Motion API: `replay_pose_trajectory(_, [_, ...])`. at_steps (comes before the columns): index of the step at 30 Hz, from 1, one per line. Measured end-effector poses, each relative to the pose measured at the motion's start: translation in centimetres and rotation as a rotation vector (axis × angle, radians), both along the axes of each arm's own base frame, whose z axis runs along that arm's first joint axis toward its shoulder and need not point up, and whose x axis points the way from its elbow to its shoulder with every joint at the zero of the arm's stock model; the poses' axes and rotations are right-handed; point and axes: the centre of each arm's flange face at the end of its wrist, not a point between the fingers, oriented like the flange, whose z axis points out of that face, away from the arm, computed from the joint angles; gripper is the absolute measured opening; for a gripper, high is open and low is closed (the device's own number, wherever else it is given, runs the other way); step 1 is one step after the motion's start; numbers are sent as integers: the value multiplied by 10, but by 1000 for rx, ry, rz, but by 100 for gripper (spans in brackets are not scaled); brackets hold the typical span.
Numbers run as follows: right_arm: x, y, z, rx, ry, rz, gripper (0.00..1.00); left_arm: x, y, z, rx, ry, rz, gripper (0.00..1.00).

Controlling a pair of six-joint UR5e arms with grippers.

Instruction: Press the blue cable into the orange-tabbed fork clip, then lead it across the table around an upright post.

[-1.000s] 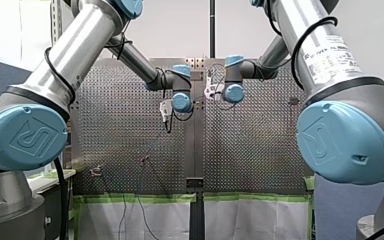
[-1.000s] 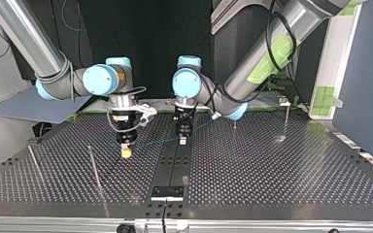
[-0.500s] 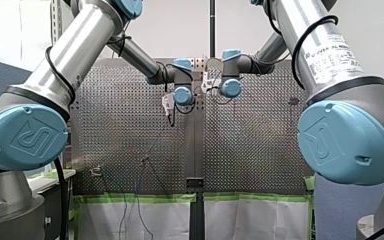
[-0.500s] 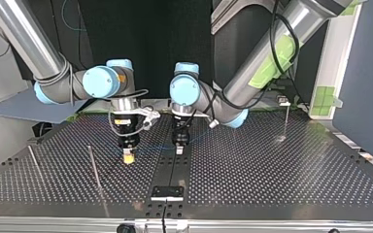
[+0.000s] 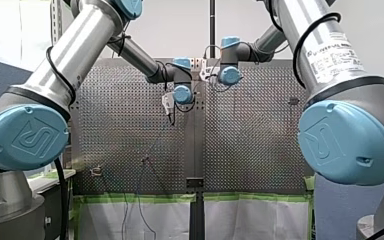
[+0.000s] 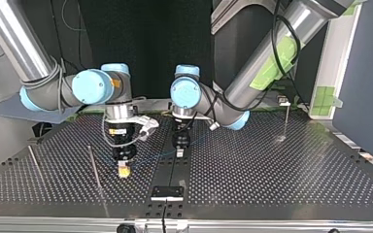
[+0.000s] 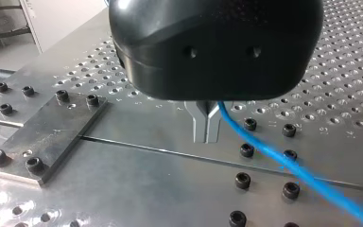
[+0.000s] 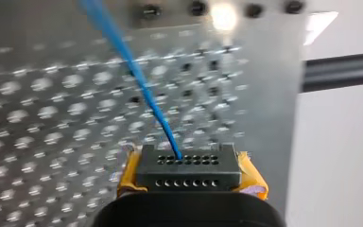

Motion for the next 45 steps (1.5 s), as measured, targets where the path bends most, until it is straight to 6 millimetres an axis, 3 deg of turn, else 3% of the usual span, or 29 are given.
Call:
replay_pose_trajectory(6, [-1,1,11,-9,-10,-1,0,3,-2,8,-10,-11,-4,0])
replay_pose_trajectory(16, [-24,-5,43,-26,-44,-27,0,11,-12,35,-81,-34,-60,0])
replay_pose_trajectory(36, [-69,-36,49,-16,-57,-102,0,27,-29,102,-255,-94,-173,0])
replay_pose_trajectory(45, [-89,-45,59,-26,-74,-131,0,33,-49,95,-287,-55,-204,0])
